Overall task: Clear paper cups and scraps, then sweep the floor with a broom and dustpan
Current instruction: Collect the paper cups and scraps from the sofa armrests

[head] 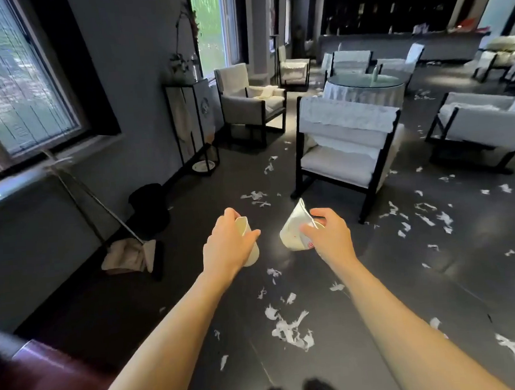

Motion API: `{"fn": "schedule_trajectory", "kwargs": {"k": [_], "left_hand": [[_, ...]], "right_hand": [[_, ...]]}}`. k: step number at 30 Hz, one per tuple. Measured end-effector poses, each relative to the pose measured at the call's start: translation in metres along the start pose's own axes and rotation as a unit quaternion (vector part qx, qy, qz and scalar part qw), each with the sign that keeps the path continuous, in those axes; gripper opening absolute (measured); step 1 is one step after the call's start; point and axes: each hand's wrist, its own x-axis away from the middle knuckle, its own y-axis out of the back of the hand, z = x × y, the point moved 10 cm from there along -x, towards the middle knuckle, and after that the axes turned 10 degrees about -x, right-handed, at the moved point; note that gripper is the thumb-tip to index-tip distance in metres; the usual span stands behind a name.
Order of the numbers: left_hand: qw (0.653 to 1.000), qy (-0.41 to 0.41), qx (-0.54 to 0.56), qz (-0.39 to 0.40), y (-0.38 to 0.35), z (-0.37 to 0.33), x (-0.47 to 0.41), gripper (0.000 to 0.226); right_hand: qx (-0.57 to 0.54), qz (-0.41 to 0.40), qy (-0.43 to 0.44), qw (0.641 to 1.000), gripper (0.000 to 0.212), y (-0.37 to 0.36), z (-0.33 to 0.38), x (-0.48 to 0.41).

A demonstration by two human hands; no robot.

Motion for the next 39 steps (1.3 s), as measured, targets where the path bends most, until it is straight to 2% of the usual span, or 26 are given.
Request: {"fn": "schedule_trajectory", "kwargs": {"k": [7, 16, 24, 30, 36, 39], "left_hand": [[0.994, 0.098, -0.003, -0.050, -0.018, 0.019, -0.157, 0.043], [0.968, 0.231, -0.031, -0.095, -0.009, 0.135, -0.317, 0.042], [0.947, 0.302, -0.037, -0.103, 0.018, 0.264, -0.521, 0.042], [0.941, 0.315, -0.048, -0.112, 0.029, 0.310, -0.664, 0.043], [0.924, 0.361, -0.058, -0.115, -0.005, 0.385, -0.794, 0.044], [0.904, 0.404, -0.053, -0.126, -0.020, 0.428, -0.848, 0.042]], "right_hand": [[0.036, 0.115, 0.015, 0.993, 0.045, -0.106, 0.027, -0.201], [0.022, 0.292, 0.052, 0.955, 0.047, -0.347, 0.033, -0.337], [0.033, 0.306, 0.059, 0.950, 0.043, -0.524, 0.066, -0.506], [0.023, 0.297, 0.063, 0.953, 0.043, -0.622, 0.098, -0.622], [0.023, 0.362, 0.057, 0.930, 0.042, -0.773, 0.075, -0.723], [0.045, 0.403, 0.043, 0.913, 0.043, -0.849, 0.057, -0.770]]}}
